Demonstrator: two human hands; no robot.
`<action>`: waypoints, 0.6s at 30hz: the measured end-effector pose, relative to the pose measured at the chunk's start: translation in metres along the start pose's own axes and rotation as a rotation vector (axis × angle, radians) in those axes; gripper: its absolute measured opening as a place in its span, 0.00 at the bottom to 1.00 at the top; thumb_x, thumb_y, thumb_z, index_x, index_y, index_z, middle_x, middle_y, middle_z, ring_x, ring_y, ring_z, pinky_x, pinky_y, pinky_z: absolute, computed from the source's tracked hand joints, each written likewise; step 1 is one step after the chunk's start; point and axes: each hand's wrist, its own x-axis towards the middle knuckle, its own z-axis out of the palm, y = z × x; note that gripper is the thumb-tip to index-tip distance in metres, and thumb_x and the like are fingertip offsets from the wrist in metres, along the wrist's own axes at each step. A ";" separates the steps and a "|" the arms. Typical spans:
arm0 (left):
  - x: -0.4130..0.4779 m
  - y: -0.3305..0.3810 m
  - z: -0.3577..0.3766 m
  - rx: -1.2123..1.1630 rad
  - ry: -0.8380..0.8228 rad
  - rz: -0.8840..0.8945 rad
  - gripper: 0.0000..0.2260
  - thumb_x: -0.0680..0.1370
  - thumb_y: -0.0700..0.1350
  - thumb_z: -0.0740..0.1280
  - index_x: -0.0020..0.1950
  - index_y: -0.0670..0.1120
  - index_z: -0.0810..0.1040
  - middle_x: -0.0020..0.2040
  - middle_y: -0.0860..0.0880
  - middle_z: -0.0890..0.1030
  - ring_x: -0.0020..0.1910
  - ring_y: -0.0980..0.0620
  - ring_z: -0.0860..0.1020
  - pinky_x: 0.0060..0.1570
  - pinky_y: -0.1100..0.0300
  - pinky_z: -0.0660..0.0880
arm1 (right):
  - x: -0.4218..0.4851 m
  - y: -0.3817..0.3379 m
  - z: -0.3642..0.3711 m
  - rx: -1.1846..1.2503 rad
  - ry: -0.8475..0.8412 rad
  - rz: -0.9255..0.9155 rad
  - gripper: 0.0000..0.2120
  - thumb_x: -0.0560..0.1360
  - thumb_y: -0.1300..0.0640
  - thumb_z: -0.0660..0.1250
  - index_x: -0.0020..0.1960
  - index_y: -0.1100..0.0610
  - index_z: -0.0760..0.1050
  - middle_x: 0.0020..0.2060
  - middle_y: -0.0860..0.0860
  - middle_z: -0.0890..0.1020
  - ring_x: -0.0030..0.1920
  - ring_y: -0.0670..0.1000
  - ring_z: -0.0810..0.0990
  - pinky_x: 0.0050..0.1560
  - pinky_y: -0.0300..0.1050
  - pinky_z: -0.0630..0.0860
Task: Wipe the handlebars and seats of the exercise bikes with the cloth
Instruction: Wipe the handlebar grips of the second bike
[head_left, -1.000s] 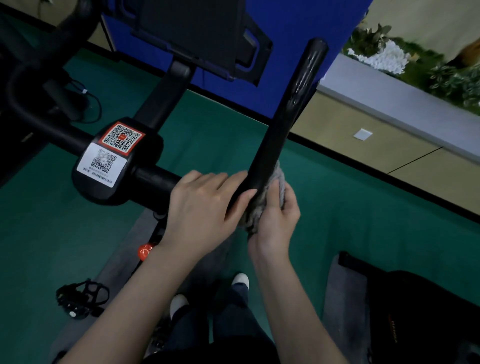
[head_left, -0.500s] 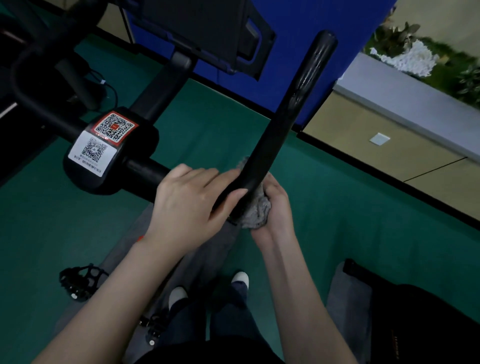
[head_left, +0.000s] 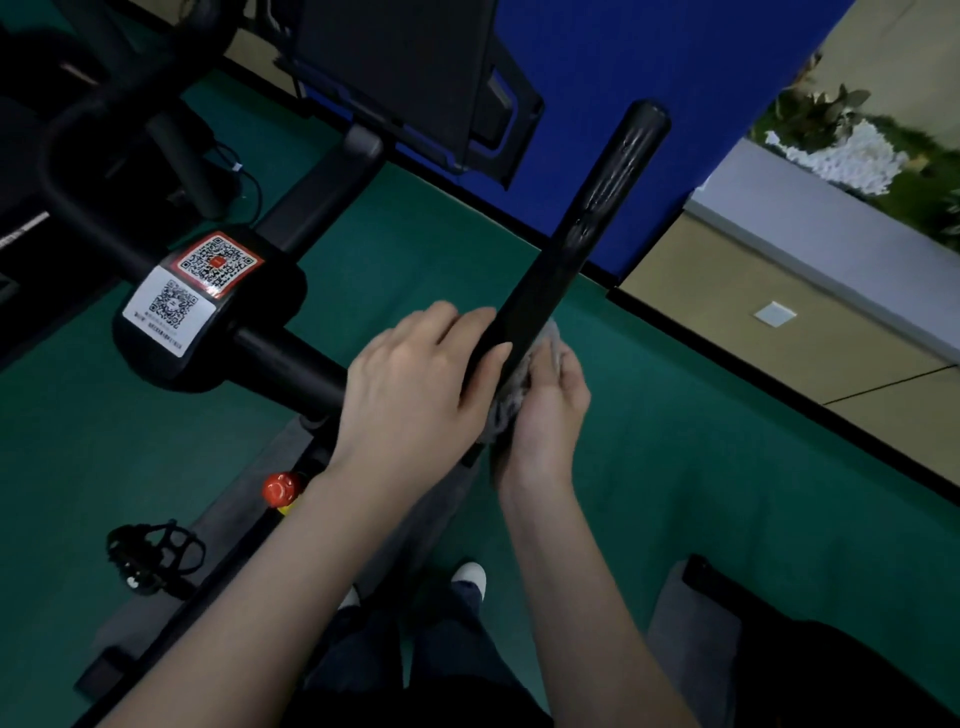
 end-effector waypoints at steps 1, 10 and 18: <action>0.002 0.002 0.001 0.002 -0.017 -0.020 0.14 0.79 0.51 0.64 0.60 0.45 0.79 0.44 0.49 0.79 0.41 0.47 0.79 0.37 0.55 0.74 | -0.003 0.004 -0.001 -0.058 0.029 -0.059 0.08 0.82 0.60 0.59 0.45 0.59 0.71 0.36 0.53 0.77 0.38 0.49 0.75 0.40 0.43 0.74; 0.006 0.009 0.005 -0.089 -0.068 -0.162 0.17 0.78 0.58 0.62 0.63 0.53 0.76 0.49 0.54 0.77 0.41 0.44 0.80 0.40 0.47 0.78 | 0.009 -0.001 0.005 -0.297 0.172 -0.555 0.03 0.77 0.66 0.64 0.50 0.61 0.74 0.47 0.62 0.77 0.49 0.57 0.77 0.53 0.52 0.75; 0.005 0.010 0.006 -0.037 -0.064 -0.164 0.18 0.77 0.58 0.62 0.62 0.52 0.78 0.47 0.53 0.78 0.40 0.44 0.80 0.36 0.49 0.78 | 0.019 -0.009 -0.002 -0.470 0.046 -0.816 0.06 0.74 0.70 0.67 0.51 0.67 0.78 0.47 0.59 0.75 0.49 0.46 0.76 0.52 0.34 0.72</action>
